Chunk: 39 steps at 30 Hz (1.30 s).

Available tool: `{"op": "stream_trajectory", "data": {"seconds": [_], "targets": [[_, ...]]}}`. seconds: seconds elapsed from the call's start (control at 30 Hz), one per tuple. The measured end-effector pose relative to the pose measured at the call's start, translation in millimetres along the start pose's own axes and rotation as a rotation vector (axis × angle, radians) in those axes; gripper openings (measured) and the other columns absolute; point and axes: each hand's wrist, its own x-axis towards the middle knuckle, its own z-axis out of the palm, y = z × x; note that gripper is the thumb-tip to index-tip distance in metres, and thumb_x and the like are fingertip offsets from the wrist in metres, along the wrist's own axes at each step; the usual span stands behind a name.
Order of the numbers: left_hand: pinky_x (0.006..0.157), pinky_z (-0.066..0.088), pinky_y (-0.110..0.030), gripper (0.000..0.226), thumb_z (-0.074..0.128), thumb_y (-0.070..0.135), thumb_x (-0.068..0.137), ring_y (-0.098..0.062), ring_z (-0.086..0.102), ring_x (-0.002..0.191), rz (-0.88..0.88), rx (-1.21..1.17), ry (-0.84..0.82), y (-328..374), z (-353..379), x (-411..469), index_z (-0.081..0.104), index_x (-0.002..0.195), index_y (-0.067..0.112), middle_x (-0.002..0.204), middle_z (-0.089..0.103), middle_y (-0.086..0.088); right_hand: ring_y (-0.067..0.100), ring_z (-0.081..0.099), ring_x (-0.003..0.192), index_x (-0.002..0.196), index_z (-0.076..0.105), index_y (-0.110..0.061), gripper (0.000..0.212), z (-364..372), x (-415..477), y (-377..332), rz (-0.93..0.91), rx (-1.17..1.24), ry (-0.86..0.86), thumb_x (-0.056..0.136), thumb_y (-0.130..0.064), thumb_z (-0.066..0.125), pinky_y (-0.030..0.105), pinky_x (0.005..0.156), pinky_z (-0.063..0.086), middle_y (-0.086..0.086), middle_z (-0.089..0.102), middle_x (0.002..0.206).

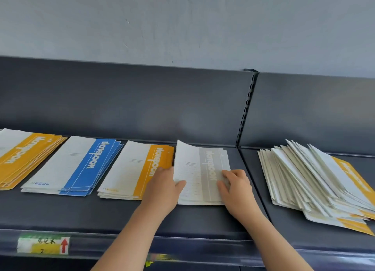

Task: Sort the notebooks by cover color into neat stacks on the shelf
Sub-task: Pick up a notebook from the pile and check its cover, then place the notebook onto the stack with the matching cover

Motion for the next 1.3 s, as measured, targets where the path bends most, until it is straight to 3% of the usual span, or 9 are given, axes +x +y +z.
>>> {"op": "stream_trajectory", "data": {"seconds": [0.23, 0.43, 0.7, 0.9, 1.0, 1.07, 1.17, 1.23, 1.3], "targets": [[0.079, 0.039, -0.015, 0.039, 0.043, 0.04, 0.098, -0.011, 0.053, 0.106, 0.024, 0.06, 0.051, 4.3, -2.1, -4.9, 0.049, 0.13, 0.019, 0.126, 0.05, 0.0, 0.019, 0.036, 0.123, 0.126, 0.053, -0.005, 0.034, -0.4, -4.1, -0.3, -0.071, 0.005, 0.082, 0.094, -0.014, 0.045, 0.018, 0.098, 0.027, 0.003, 0.045, 0.134], [0.097, 0.04, -0.022, 0.047, 0.04, 0.04, 0.098, -0.013, 0.044, 0.125, 0.177, 0.102, 0.193, 34.0, -15.4, -18.6, 0.043, 0.141, 0.021, 0.14, 0.045, 0.004, 0.015, 0.041, 0.129, 0.135, 0.047, -0.013, 0.04, -37.5, -23.6, 10.0, -0.136, -0.077, 0.213, 0.096, -0.024, 0.046, 0.021, 0.104, 0.029, -0.002, 0.046, 0.14], [0.098, 0.036, -0.021, 0.039, 0.042, 0.036, 0.098, -0.01, 0.046, 0.121, 0.387, -0.011, 0.148, 108.7, 20.2, -28.4, 0.052, 0.133, 0.024, 0.133, 0.054, 0.008, 0.02, 0.051, 0.123, 0.128, 0.057, -0.01, 0.037, -113.7, -38.4, 71.0, -0.142, -0.168, 0.37, 0.093, -0.021, 0.051, 0.027, 0.102, 0.037, 0.001, 0.055, 0.133], [0.074, 0.044, -0.026, 0.024, 0.048, 0.031, 0.094, -0.015, 0.051, 0.086, 0.448, -0.181, 0.064, 184.7, 80.2, -27.4, 0.066, 0.096, 0.014, 0.084, 0.057, 0.009, 0.025, 0.053, 0.118, 0.129, 0.055, -0.012, 0.037, -184.5, -32.6, 171.5, 0.12, -0.204, 0.331, 0.096, -0.025, 0.047, 0.03, 0.096, 0.039, -0.001, 0.05, 0.138], [0.075, 0.044, -0.026, 0.024, 0.049, 0.028, 0.094, -0.016, 0.052, 0.085, 0.461, -0.198, 0.04, 223.7, 106.3, -23.1, 0.066, 0.091, 0.011, 0.083, 0.06, 0.002, 0.033, 0.055, 0.093, 0.091, 0.062, -0.011, 0.024, -202.0, -25.7, 213.9, 0.191, -0.199, 0.266, 0.094, -0.025, 0.042, 0.037, 0.076, 0.043, 0.002, 0.063, 0.1], [0.072, 0.045, -0.028, 0.027, 0.048, 0.029, 0.094, -0.017, 0.053, 0.079, 0.456, -0.185, 0.006, 245.7, 121.8, -18.5, 0.061, 0.08, 0.01, 0.079, 0.063, -0.005, 0.029, 0.054, 0.082, 0.082, 0.056, -0.009, 0.025, -204.5, -22.9, 230.6, 0.186, -0.176, 0.241, 0.094, -0.027, 0.043, 0.038, 0.07, 0.041, 0.004, 0.06, 0.086], [0.067, 0.052, -0.037, 0.037, 0.051, 0.038, 0.093, -0.016, 0.056, 0.064, 0.352, -0.252, -0.103, 269.7, 138.7, -12.3, 0.063, 0.078, 0.006, 0.073, 0.065, -0.008, 0.025, 0.054, 0.095, 0.095, 0.06, -0.011, 0.024, -204.0, -22.5, 238.4, 0.064, -0.179, 0.193, 0.095, -0.03, 0.045, 0.034, 0.079, 0.044, 0.001, 0.063, 0.097], [0.06, 0.05, -0.035, 0.044, 0.055, 0.047, 0.088, -0.017, 0.057, 0.058, 0.262, -0.277, -0.125, 279.3, 146.0, -10.5, 0.063, 0.072, 0.007, 0.063, 0.063, -0.004, 0.022, 0.052, 0.106, 0.107, 0.062, -0.013, 0.026, -203.5, -25.4, 236.7, -0.052, -0.154, 0.139, 0.096, -0.029, 0.045, 0.02, 0.09, 0.035, 0.0, 0.063, 0.111], [0.048, 0.042, -0.029, 0.043, 0.061, 0.045, 0.084, -0.015, 0.053, 0.048, 0.181, -0.282, -0.1, 284.1, 149.9, -10.0, 0.052, 0.06, 0.01, 0.052, 0.055, 0.001, 0.006, 0.046, 0.12, 0.123, 0.059, -0.019, 0.031, -206.6, -28.9, 235.4, -0.144, -0.088, 0.09, 0.097, -0.029, 0.045, 0.011, 0.098, 0.024, -0.007, 0.056, 0.13]]}}
